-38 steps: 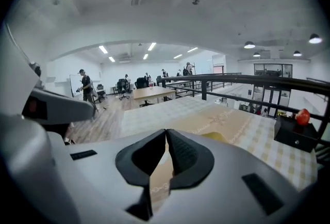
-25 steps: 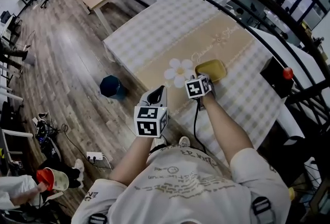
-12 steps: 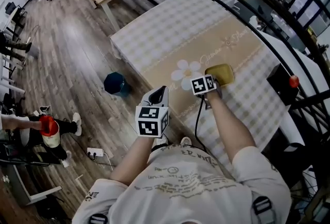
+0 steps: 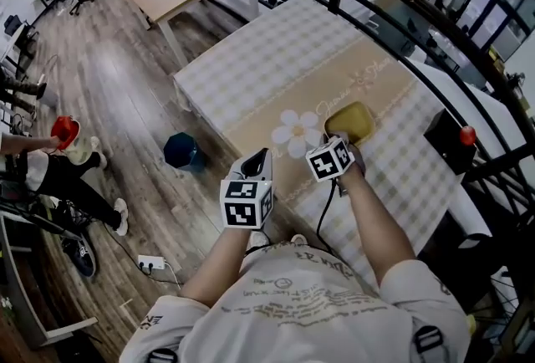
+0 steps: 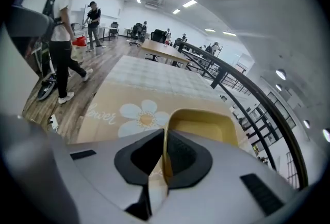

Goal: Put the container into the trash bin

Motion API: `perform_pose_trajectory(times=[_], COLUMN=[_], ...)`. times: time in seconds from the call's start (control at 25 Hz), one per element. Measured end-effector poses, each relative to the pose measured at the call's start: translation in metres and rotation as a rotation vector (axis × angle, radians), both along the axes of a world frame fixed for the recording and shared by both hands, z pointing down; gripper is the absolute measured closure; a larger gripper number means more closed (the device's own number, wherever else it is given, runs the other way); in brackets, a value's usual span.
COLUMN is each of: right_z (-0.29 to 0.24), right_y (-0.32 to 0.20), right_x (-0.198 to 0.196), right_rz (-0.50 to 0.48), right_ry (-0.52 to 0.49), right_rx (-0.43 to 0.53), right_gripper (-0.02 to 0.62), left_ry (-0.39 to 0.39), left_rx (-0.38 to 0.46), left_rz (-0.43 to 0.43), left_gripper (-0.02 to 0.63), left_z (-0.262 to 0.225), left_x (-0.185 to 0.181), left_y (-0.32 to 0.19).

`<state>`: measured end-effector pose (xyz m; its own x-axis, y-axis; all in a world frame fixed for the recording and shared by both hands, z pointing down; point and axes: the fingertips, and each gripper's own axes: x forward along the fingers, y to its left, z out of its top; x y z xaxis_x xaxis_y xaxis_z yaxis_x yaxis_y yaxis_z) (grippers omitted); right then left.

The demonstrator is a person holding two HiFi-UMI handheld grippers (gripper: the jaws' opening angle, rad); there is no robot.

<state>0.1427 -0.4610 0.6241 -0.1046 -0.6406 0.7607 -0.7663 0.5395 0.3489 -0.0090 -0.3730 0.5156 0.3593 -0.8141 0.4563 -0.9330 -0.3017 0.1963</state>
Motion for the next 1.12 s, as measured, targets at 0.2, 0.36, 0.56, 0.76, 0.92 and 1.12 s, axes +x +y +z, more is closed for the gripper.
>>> perform_pose_trajectory(times=[0.2,0.36,0.56,0.76,0.92,1.12], right_z=[-0.033,-0.050,-0.072,-0.084,-0.096,-0.104], right_y=[0.029,0.041,0.043,0.051,0.064,0.088], right_x=[-0.004,-0.009,-0.010,-0.032,-0.075,-0.156], right_rz=[-0.030,-0.040,-0.058,-0.137,-0.255,-0.445], right_ry=[-0.025,-0.058,-0.069,-0.078,-0.094,-0.132], right_rx=[0.028,0.033,0.063,0.066,0.063,0.044], right_gripper=[0.575,0.577,0.578,0.578,0.578,0.578], left_ry=[-0.004,-0.006,-0.009,-0.017,-0.028,-0.057], left_rx=[0.037,0.053,0.065,0.072,0.072,0.057], left_rz=[0.007,0.015,0.007,-0.035,-0.114,-0.264], left_gripper=[0.601,0.601,0.601,0.601,0.601,0.601], left_z=[-0.009,-0.016,-0.024,-0.030,-0.034,-0.032], left_x=[0.003,0.004,0.004,-0.008,-0.036,-0.091], left_y=[0.001,0.006,0.013,0.027,0.043,0.073])
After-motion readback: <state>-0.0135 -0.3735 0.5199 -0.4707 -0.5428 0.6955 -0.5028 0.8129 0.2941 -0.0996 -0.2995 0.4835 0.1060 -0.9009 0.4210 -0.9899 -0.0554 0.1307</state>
